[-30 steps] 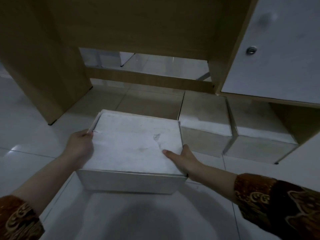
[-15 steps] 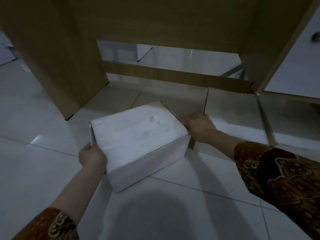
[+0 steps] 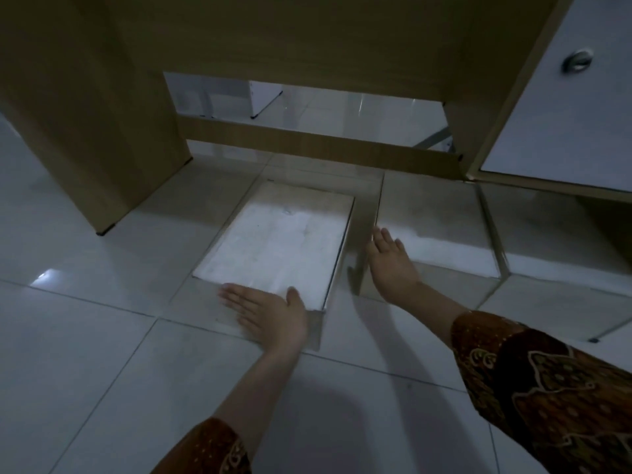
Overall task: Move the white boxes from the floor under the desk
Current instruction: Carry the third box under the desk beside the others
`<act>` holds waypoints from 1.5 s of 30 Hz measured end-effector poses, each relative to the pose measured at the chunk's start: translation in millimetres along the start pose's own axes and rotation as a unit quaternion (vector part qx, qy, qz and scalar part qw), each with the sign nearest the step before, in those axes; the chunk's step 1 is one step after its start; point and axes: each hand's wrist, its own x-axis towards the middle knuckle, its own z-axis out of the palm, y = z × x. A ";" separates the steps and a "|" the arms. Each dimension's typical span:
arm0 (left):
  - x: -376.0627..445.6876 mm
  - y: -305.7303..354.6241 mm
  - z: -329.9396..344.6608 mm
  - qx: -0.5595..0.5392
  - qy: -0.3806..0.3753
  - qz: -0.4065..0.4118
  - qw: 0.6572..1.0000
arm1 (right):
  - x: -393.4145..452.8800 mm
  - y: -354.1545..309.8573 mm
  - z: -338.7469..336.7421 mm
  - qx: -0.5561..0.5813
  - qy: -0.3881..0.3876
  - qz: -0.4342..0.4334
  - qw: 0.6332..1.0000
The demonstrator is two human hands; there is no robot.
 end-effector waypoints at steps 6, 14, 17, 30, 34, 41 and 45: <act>-28.1 -8.3 2.4 0.031 -0.078 0.112 0.990 | -15.2 -12.8 -16.8 0.179 0.018 0.028 0.983; 26.7 -39.5 -41.9 0.276 -0.038 0.361 0.890 | -53.6 -66.3 -17.3 0.106 -0.022 -0.198 0.974; 62.5 -38.2 -56.0 0.384 -0.084 0.447 0.803 | -56.4 -74.7 -4.1 0.080 0.003 -0.192 0.978; 91.9 -2.0 -12.7 0.409 -0.105 0.478 0.770 | -29.9 -45.8 -3.7 0.031 0.026 -0.185 0.982; 96.9 12.7 10.4 0.409 -0.108 0.478 0.770 | -15.9 -30.2 -0.7 -0.003 0.039 -0.169 0.985; 104.1 26.7 38.6 0.417 -0.103 0.481 0.764 | 2.9 -22.1 1.0 -0.034 0.057 -0.134 0.989; 100.6 29.5 40.9 0.438 -0.103 0.469 0.760 | 1.2 -16.5 -0.2 -0.043 0.035 -0.123 0.991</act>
